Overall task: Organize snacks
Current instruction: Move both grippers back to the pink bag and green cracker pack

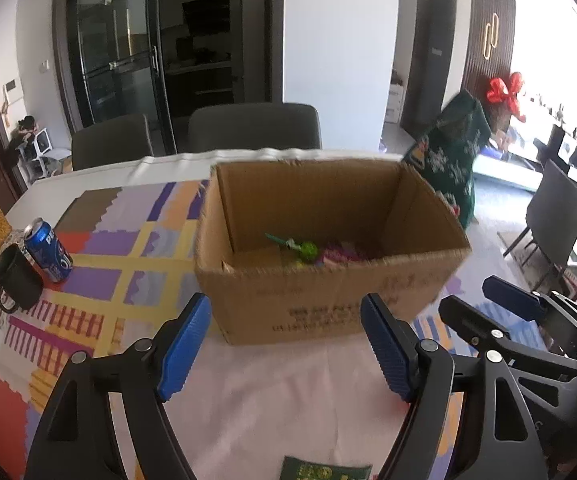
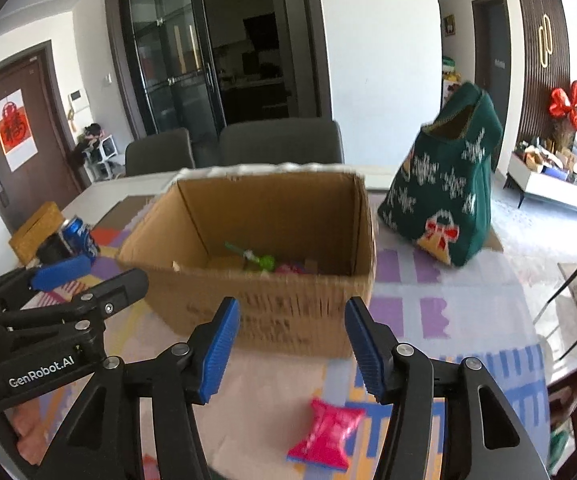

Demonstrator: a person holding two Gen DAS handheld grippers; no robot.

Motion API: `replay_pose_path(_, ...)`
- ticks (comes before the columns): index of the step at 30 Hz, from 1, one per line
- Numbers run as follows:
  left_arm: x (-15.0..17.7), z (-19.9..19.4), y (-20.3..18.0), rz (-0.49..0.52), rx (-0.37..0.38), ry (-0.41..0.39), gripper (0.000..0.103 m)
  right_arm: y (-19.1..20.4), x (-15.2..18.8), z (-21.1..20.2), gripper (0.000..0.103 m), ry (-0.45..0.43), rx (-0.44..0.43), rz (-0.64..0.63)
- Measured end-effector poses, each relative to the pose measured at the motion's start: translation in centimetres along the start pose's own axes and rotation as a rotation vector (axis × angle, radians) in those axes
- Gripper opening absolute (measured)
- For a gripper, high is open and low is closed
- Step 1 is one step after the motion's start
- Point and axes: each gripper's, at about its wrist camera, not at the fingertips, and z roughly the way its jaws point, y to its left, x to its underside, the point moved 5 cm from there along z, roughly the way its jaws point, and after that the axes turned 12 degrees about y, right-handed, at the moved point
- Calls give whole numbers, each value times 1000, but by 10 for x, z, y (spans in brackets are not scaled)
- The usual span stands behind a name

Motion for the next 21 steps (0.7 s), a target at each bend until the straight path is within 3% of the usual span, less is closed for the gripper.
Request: replay_pose_path(21,78,51,-22,36,-56,176,80,-29,84,56,56,245,7,97)
